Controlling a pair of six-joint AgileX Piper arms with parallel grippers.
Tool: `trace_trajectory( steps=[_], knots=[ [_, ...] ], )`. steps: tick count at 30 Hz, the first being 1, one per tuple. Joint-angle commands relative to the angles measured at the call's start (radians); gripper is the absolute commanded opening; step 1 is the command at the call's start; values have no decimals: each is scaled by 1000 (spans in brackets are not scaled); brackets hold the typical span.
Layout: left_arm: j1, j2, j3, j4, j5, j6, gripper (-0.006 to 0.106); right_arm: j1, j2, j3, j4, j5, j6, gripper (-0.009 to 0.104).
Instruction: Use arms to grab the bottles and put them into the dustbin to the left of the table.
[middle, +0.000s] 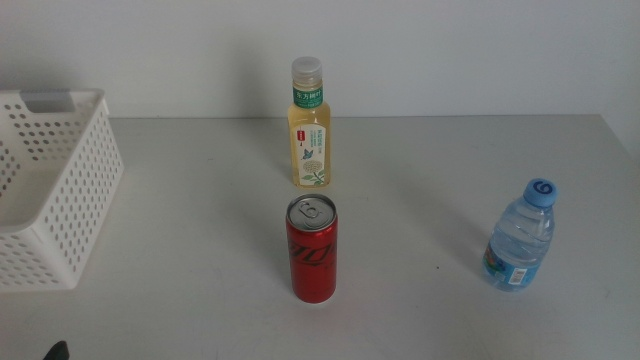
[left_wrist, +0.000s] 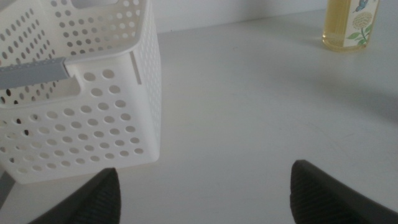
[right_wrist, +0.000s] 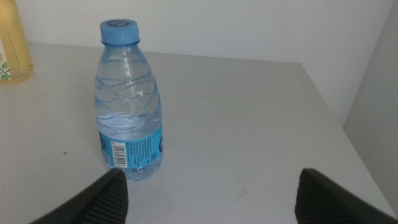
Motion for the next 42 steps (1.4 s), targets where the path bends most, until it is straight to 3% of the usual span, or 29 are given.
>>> trace_trajectory(
  steps=[1,9,20,29,42],
  knots=[
    [-21,-21,2,-3,-81,-7,93,-6,8,-10,-9,-77,-4,94],
    [-199,209,2,-2,-355,-3,93,-6,8,-10,-9,-77,-4,94],
    [-543,853,2,-12,-1076,-3,93,-6,8,-10,-9,-77,-6,94],
    [-596,1301,4,-23,-1628,-8,93,-6,8,-10,-9,-77,-5,94],
    [-596,1412,4,13,-1625,-53,93,-6,8,-10,-9,-77,-5,94]
  ],
)
